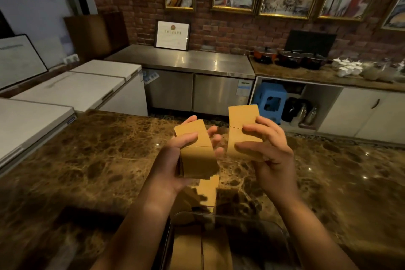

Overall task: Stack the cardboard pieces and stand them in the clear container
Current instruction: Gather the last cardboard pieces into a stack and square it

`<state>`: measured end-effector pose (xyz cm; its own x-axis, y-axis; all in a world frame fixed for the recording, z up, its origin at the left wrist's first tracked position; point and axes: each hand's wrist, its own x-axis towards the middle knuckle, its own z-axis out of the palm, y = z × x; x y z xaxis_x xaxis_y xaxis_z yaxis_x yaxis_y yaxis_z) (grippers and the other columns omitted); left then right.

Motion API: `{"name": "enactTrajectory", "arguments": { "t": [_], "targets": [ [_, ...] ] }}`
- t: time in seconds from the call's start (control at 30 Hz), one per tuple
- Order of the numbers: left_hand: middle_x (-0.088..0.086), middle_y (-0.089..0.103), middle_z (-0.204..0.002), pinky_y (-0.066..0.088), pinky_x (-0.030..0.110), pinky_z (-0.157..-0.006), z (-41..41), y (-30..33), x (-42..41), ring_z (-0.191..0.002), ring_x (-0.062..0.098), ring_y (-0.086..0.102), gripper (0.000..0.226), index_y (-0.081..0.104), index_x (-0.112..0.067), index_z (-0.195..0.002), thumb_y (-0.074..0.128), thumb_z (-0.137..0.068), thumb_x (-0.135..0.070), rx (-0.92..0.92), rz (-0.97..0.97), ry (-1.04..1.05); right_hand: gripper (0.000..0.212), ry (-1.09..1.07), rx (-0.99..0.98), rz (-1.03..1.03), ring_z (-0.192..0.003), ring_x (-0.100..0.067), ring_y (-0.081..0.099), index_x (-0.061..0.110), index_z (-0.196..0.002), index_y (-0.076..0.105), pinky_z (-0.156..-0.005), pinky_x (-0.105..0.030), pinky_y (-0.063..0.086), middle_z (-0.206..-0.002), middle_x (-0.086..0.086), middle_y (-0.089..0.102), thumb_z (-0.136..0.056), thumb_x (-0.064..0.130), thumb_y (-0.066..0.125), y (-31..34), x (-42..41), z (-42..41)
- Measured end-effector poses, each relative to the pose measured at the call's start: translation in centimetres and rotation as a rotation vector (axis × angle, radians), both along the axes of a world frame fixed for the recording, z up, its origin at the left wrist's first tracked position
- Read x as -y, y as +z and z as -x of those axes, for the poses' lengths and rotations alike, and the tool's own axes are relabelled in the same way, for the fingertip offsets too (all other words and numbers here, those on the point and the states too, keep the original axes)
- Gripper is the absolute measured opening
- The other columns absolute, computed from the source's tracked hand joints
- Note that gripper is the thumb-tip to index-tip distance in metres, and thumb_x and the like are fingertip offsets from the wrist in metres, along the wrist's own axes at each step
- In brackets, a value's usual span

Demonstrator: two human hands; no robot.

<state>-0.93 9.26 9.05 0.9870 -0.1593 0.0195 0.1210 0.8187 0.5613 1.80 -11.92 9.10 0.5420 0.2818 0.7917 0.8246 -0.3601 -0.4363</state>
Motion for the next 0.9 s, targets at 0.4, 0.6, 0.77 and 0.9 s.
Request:
{"name": "enactTrajectory", "arguments": {
  "t": [0.4,0.6,0.77,0.9],
  "targets": [
    [0.014,0.072,-0.121,0.058,0.048,-0.079,-0.4,-0.2,0.6,-0.109,0.035,0.07,0.057,0.065,-0.036,-0.128,0.059,-0.08,-0.066,-0.035,-0.294,0.03,0.044,0.196,-0.089,0.256,-0.148,-0.025,0.028,0.035,-0.126,0.065,-0.117,-0.06,0.027,-0.149,0.009,0.048,-0.094,0.01,0.047,-1.3,-3.0,1.6],
    [0.01,0.077,-0.111,0.061,0.037,-0.069,0.7,-3.6,-1.4,-0.1,0.026,0.074,0.034,0.061,-0.025,-0.128,0.059,-0.095,-0.033,-0.101,-0.266,0.055,0.07,0.403,-0.404,0.313,-0.151,-0.012,0.027,0.041,-0.139,0.052,-0.123,-0.051,0.02,-0.156,0.015,0.043,-0.082,0.0,0.051,-3.7,-4.4,1.8],
    [0.011,0.071,-0.087,0.059,0.037,-0.066,0.8,-7.5,-3.9,-0.073,0.025,0.069,0.034,0.072,-0.015,-0.108,0.057,-0.097,-0.043,-0.312,-0.174,0.206,0.04,-0.044,-0.942,0.129,-0.101,-0.001,0.063,0.036,-0.126,0.058,-0.077,-0.015,0.053,-0.109,0.023,0.061,-0.087,0.034,0.067,-5.6,-5.8,-1.8],
    [0.011,0.067,-0.084,0.06,0.033,-0.067,0.8,-11.2,-6.9,-0.067,0.024,0.066,0.045,0.063,-0.006,-0.107,0.059,-0.094,-0.05,-0.422,-0.124,0.216,0.035,-0.334,-1.288,0.609,-0.07,-0.011,0.066,0.022,-0.083,0.066,-0.057,-0.026,0.049,-0.077,0.005,0.07,-0.074,0.055,0.077,-8.7,-7.1,-4.3]
  ]
}}
